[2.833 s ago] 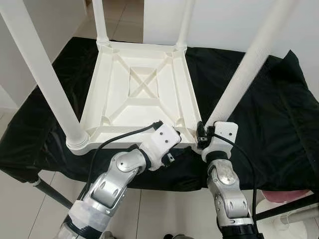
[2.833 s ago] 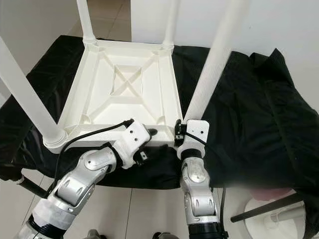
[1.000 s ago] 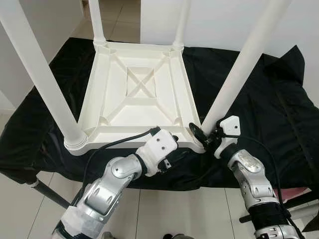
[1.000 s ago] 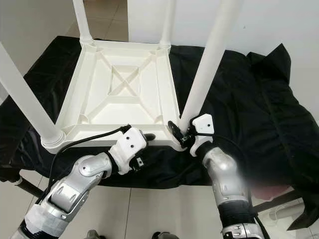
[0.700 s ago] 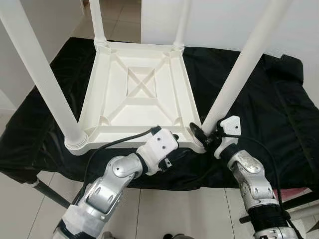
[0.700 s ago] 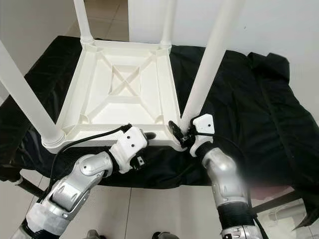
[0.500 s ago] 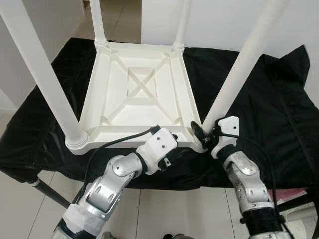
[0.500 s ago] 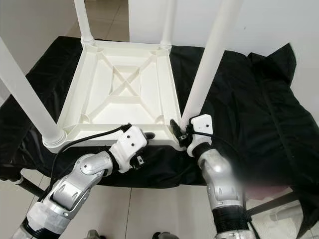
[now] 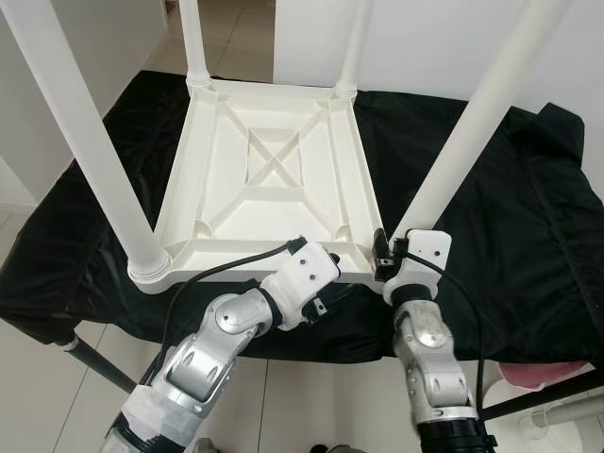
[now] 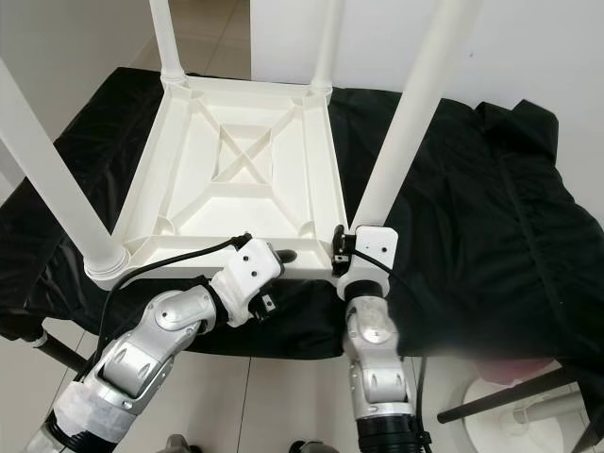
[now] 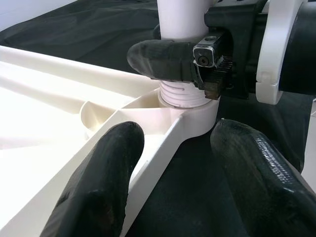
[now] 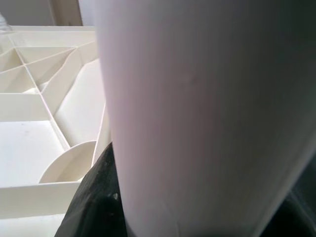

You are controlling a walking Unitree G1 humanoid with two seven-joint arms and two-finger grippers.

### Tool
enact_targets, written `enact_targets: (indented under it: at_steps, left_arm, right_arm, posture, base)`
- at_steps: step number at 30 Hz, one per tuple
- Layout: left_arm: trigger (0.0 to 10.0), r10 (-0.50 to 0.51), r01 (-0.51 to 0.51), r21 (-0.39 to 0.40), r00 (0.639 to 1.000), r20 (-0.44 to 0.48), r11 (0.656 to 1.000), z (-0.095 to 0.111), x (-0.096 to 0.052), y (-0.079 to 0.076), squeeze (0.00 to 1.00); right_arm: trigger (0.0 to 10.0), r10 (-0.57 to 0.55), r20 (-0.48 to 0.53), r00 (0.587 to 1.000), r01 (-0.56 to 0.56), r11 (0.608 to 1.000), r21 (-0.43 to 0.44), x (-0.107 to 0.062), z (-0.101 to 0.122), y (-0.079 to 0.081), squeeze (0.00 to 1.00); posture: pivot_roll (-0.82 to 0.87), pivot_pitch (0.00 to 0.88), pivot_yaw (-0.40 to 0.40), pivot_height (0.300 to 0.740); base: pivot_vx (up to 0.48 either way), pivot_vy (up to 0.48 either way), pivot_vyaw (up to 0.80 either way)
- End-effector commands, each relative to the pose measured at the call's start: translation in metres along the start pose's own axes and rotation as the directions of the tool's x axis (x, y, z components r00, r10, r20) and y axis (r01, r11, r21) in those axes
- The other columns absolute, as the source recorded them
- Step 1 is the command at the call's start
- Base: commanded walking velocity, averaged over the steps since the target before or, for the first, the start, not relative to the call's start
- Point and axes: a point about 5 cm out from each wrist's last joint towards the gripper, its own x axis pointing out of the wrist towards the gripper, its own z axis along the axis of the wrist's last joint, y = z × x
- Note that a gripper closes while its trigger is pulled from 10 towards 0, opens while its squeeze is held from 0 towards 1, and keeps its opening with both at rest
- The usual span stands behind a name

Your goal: Building children table

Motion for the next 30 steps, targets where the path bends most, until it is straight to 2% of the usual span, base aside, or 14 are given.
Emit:
enact_targets:
  at_steps: [1, 8, 9, 10, 11, 16, 20, 22, 23, 25, 28, 29, 30]
  left_arm:
    - [10.0, -0.013, 0.013, -0.003, 1.000, -0.004, 1.000, -0.002, 0.001, -0.003, 0.00]
    - [10.0, -0.005, 0.005, 0.002, 1.000, -0.005, 1.000, -0.002, 0.001, 0.000, 0.00]
    - [10.0, -0.002, 0.002, 0.001, 1.000, -0.005, 1.000, -0.002, 0.001, 0.001, 0.00]
    - [10.0, -0.002, 0.002, 0.001, 1.000, -0.005, 1.000, -0.002, 0.001, 0.001, 0.00]
    - [10.0, 0.002, -0.002, 0.001, 1.000, -0.004, 1.000, -0.001, 0.001, 0.002, 0.00]
    - [10.0, 0.002, -0.002, -0.001, 1.000, -0.003, 1.000, -0.001, 0.001, 0.001, 0.00]
    - [10.0, 0.000, 0.000, 0.002, 1.000, -0.007, 1.000, -0.002, -0.001, 0.000, 0.00]
    - [10.0, 0.003, -0.003, 0.007, 1.000, -0.017, 1.000, -0.004, -0.006, 0.002, 0.00]
    - [10.0, 0.003, -0.003, 0.007, 1.000, -0.017, 1.000, -0.004, -0.006, 0.002, 0.00]
    - [10.0, 0.007, -0.007, 0.010, 1.000, -0.020, 1.000, -0.005, -0.007, 0.004, 0.00]
    - [10.0, 0.008, -0.008, 0.011, 1.000, -0.020, 1.000, -0.004, -0.007, 0.004, 0.00]
    - [10.0, 0.009, -0.008, 0.013, 1.000, -0.019, 1.000, -0.004, -0.007, 0.005, 0.00]
    - [10.0, 0.010, -0.009, 0.022, 1.000, -0.016, 1.000, -0.003, -0.006, 0.005, 0.00]
  right_arm:
    - [10.0, -0.015, -0.082, 0.997, 0.017, 1.000, 0.024, -0.007, -0.013, 0.006, 0.00]
    - [10.0, 0.002, -0.082, 0.997, 0.000, 1.000, 0.022, -0.005, -0.012, 0.003, 0.00]
    - [10.0, 0.001, -0.082, 0.997, 0.001, 1.000, 0.020, -0.005, -0.011, 0.003, 0.14]
    - [10.0, 0.001, -0.082, 0.997, 0.001, 1.000, 0.020, -0.005, -0.011, 0.003, 0.14]
    - [10.0, 0.013, -0.080, 0.997, -0.011, 1.000, 0.025, -0.005, -0.011, 0.004, 1.00]
    - [10.0, 0.041, -0.073, 0.996, -0.038, 0.998, 0.043, -0.006, -0.011, 0.004, 1.00]
    - [10.0, 0.128, -0.063, 0.990, -0.123, 0.990, 0.071, -0.008, -0.008, 0.002, 1.00]
    - [10.0, 0.222, -0.038, 0.974, -0.219, 0.973, 0.070, -0.008, -0.003, -0.012, 1.00]
    - [10.0, 0.222, -0.038, 0.974, -0.219, 0.973, 0.070, -0.008, -0.003, -0.012, 1.00]
    - [10.0, 0.289, -0.020, 0.957, -0.288, 0.957, 0.042, -0.006, 0.001, -0.024, 1.00]
    - [10.0, 0.314, -0.014, 0.949, -0.313, 0.949, 0.027, -0.004, 0.002, -0.027, 1.00]
    - [10.0, 0.346, -0.006, 0.938, -0.346, 0.938, 0.017, -0.003, 0.004, -0.029, 0.00]
    - [10.0, 0.382, -0.001, 0.924, -0.382, 0.924, -0.007, 0.000, 0.007, -0.032, 0.00]
  posture:
    - [-0.02, 0.108, -0.064, 0.740]
    - [-0.02, 0.113, -0.063, 0.740]
    - [-0.02, 0.113, -0.063, 0.740]
    - [-0.02, 0.113, -0.063, 0.740]
    - [-0.02, 0.114, -0.063, 0.740]
    - [-0.02, 0.114, -0.064, 0.740]
    - [-0.01, 0.116, -0.066, 0.740]
    - [-0.01, 0.115, -0.062, 0.740]
    - [-0.01, 0.115, -0.062, 0.740]
    - [-0.01, 0.115, -0.059, 0.740]
    - [-0.01, 0.115, -0.059, 0.740]
    - [-0.01, 0.117, -0.053, 0.740]
    - [-0.01, 0.115, -0.051, 0.740]
  base:
    - [0.000, 0.000, 0.00]
    - [0.000, 0.000, 0.00]
    - [0.000, 0.000, 0.00]
    - [0.000, 0.000, 0.00]
    - [0.000, 0.000, 0.00]
    - [0.000, 0.000, 0.00]
    - [0.000, 0.000, 0.00]
    - [0.000, 0.000, 0.00]
    - [0.000, 0.000, 0.00]
    - [0.000, 0.000, 0.00]
    - [0.000, 0.000, 0.00]
    - [0.000, 0.000, 0.00]
    - [0.000, 0.000, 0.00]
